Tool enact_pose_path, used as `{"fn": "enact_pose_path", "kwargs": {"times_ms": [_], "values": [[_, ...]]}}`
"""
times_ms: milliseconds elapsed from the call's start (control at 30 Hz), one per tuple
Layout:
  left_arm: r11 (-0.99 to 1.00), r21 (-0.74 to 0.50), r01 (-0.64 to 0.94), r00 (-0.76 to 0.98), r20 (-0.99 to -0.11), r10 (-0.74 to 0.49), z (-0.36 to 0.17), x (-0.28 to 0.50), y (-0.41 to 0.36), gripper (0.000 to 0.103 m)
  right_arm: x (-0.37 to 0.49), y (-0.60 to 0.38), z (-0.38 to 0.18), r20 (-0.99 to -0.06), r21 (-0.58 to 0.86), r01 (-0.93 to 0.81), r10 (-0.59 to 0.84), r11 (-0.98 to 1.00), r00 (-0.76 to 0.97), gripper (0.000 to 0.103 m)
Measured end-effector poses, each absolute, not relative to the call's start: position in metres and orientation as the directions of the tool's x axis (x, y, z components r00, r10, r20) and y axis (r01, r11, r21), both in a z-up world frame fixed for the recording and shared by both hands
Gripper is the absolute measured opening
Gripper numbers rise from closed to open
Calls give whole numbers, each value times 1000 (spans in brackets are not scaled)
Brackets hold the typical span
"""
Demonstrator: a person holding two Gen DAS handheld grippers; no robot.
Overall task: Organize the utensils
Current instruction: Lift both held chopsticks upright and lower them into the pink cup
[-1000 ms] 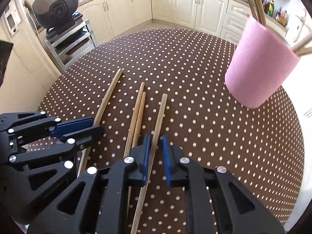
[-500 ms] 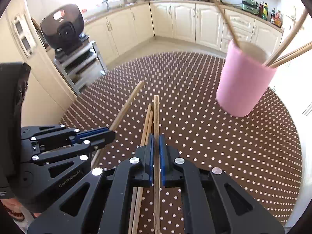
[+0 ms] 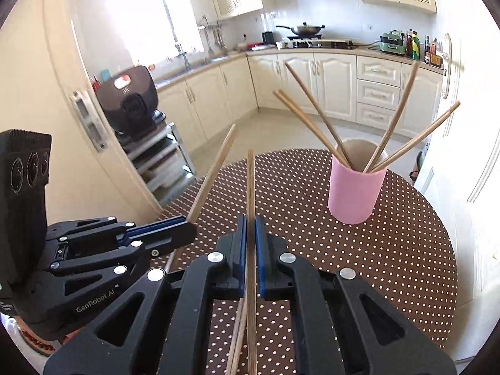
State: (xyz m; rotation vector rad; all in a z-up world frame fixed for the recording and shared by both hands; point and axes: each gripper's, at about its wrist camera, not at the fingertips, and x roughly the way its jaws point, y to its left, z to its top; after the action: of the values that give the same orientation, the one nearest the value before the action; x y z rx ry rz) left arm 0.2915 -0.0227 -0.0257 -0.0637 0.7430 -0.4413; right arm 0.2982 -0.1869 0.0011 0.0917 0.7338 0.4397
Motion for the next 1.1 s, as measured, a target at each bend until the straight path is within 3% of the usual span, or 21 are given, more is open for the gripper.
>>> {"fn": "enact_pose_path", "kwargs": {"times_ms": [600, 867, 1100], "values": [[877, -128, 462, 715, -532, -454, 4, 266, -69, 6, 260, -215, 45, -523, 151, -361, 384, 920, 761, 4], [877, -101, 470, 765, -448, -462, 17, 284, -87, 6, 265, -228, 59, -419, 60, -302, 299, 951, 858, 4], [893, -105, 437, 832, -330, -446, 34, 303, -98, 6, 274, -244, 73, -273, 32, -231, 231, 973, 934, 4]]}}
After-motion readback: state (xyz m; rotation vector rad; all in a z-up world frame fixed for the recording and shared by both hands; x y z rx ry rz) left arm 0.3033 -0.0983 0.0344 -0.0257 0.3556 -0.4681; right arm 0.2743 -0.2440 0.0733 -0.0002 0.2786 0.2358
